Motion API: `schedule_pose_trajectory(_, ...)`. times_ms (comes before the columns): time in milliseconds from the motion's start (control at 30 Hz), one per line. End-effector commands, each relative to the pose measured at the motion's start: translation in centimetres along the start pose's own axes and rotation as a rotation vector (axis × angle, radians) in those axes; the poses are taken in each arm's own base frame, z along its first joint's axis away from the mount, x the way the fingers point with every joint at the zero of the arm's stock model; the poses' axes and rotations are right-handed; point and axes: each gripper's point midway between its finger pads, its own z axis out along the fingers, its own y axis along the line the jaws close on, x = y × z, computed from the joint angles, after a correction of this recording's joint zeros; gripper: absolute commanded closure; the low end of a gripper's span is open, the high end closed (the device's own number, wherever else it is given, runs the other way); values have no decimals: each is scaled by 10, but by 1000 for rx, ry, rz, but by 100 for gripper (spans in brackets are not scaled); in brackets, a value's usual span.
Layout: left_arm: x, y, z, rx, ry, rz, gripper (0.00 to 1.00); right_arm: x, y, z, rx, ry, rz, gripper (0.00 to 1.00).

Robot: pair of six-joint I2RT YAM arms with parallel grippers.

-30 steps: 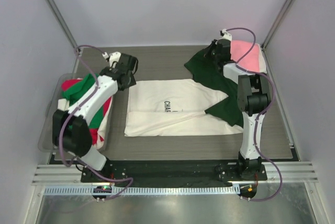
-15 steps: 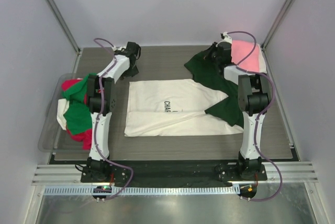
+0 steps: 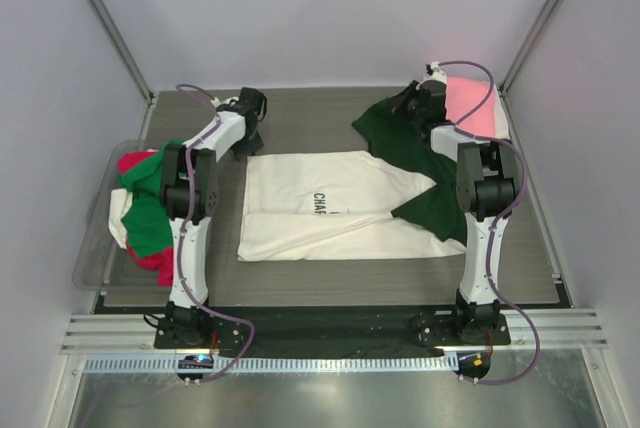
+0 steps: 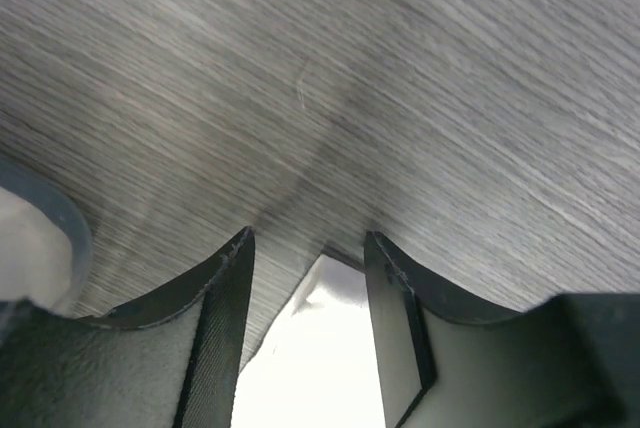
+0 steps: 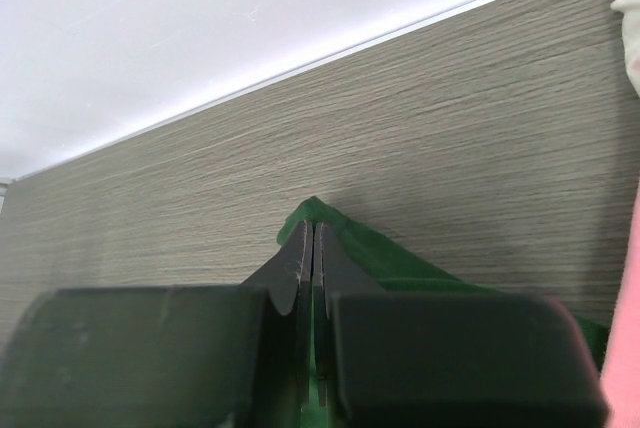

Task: Fold and stack the t-shirts
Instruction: Fold the tshirt

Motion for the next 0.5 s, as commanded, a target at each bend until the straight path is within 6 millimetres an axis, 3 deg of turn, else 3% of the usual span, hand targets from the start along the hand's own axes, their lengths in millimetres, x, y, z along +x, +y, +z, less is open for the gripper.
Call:
schedule_pose_trajectory(0, 16, -2, -8, 27, 48, -16, 52, -24, 16, -2, -54, -67, 3, 99)
schedule_pose_trajectory(333, 34, -13, -8, 68, 79, -37, 63, -18, 13, 2, -53, -46, 10, 99)
schedule_pose_trajectory(433, 32, -16, -8, 73, 73, -36, 81, -18, 15, 1, -57, -45, 8, 99)
schedule_pose_trajectory(467, 31, -16, -9, 74, 72, -37, 92, -19, 17, 0, -65, -43, 9, 99)
